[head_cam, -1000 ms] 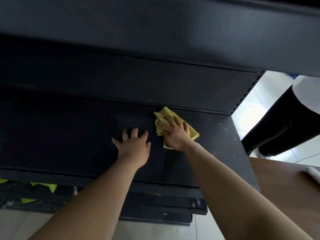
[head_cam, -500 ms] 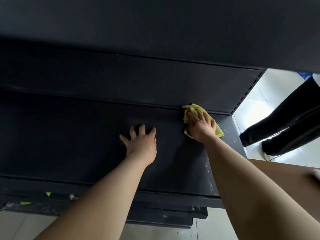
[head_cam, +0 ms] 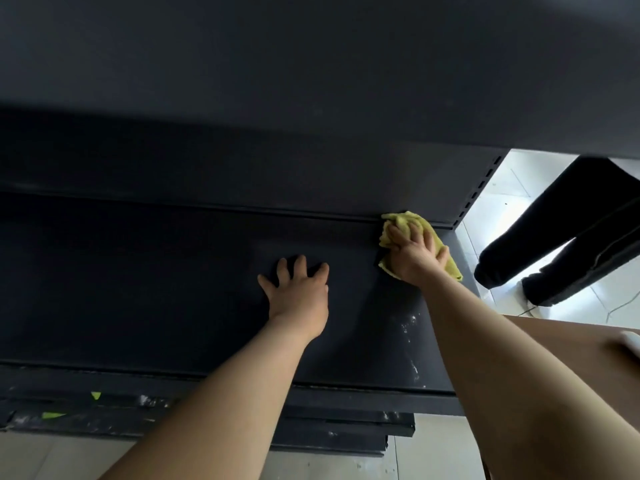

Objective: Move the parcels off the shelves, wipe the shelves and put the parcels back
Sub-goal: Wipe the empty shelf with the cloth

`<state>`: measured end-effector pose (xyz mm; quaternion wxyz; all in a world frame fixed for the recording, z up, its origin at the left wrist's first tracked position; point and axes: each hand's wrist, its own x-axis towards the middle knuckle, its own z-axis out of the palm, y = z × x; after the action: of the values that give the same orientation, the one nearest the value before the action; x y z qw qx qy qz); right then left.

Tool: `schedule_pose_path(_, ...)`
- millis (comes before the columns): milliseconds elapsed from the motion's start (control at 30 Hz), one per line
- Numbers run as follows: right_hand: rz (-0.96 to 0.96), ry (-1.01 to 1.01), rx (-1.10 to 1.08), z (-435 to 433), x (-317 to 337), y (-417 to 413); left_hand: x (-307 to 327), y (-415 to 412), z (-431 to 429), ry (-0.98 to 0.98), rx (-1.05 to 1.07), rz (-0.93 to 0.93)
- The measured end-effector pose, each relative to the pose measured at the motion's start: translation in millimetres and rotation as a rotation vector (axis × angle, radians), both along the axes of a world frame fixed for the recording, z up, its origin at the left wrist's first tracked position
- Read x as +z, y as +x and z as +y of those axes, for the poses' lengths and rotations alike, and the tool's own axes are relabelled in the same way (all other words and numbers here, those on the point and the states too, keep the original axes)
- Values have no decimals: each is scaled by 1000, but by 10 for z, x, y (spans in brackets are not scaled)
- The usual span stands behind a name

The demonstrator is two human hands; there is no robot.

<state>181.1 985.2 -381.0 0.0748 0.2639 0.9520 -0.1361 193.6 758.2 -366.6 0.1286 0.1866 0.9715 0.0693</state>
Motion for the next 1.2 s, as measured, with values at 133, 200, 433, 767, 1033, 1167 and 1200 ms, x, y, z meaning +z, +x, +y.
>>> schedule_pose_path(133, -13, -32, -99, 228, 16, 96, -16, -6, 32, -25, 2, 9)
schedule_pose_path(200, -19, -64, -128, 304, 28, 176, -18, -6, 27, -35, -3, 6)
schedule_pose_path(433, -13, -65, -205, 253, 19, 582, -8, 32, -14, -33, -1, -29)
schedule_pose_path(767, -95, -70, -154, -165, 64, 1011, 13, 342, -418, 14, -39, 14)
schedule_pose_path(1033, -99, -70, 103, -988, 51, 931, 31, 593, -721, 25, -19, 17)
schedule_pose_path(1167, -65, -32, 179, -1165, -5, 1161, 43, 801, -694, 18, -23, 3)
schedule_pose_path(1200, -52, -27, 182, -1143, -14, 1234, 42, 846, -676, 19, -26, 4)
